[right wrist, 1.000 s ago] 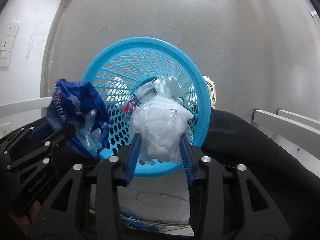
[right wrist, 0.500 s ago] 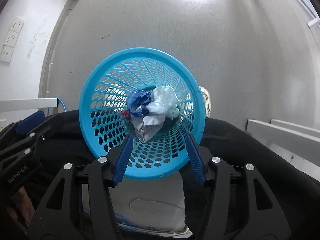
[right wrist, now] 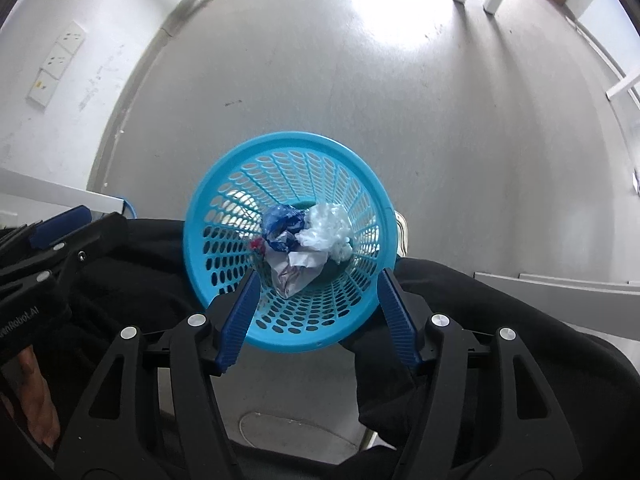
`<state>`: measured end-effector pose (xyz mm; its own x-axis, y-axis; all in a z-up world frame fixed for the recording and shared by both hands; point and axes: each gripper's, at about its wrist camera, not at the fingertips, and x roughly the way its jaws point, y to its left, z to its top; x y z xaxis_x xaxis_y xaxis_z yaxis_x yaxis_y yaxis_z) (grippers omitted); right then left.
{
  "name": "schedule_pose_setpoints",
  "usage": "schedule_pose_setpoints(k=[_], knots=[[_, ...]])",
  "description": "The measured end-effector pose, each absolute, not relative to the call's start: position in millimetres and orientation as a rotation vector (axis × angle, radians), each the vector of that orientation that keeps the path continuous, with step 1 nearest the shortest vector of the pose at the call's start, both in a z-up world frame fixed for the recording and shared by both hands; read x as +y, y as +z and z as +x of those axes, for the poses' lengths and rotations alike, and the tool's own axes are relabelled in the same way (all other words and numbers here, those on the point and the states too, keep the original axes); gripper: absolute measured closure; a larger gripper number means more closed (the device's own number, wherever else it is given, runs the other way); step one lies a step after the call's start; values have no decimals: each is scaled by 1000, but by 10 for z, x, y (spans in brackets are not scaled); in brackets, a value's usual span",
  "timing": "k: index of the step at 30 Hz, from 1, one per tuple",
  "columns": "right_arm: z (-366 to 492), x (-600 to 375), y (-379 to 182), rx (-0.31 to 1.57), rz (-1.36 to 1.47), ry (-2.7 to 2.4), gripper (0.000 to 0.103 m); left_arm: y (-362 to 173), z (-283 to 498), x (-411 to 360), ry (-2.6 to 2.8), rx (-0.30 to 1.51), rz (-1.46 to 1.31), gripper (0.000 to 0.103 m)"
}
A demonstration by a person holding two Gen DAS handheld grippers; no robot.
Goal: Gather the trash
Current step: 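Raise both tools back toward the white container on the table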
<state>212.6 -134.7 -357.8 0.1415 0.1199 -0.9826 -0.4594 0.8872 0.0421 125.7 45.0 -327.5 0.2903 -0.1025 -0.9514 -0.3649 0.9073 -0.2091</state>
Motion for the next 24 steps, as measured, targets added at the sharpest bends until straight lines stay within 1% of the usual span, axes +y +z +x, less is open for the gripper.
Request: schedule_pose_setpoints(k=[2, 6, 9, 11, 19, 24], knots=[[2050, -1355, -3470, 1338, -302, 442, 41, -3194, 1186, 459, 174, 1258, -434, 37], [1875, -1395, -3267, 1284, -307, 479, 40, -3049, 1073, 429, 166, 1217, -419, 33], [1746, -1395, -3143, 1246, -328, 495, 39, -2975, 988, 421, 168, 1203, -418, 33], [1669, -1407, -3052, 1221, -330, 506, 35, -2918, 928, 414, 174, 1200, -426, 32], [1345, -1531, -2633, 1127, -310, 542, 34, -2553, 596, 291, 169, 1152, -393, 28], [1101, -1590, -2389, 1067, -322, 560, 31, -2269, 329, 187, 157, 1089, -343, 20]])
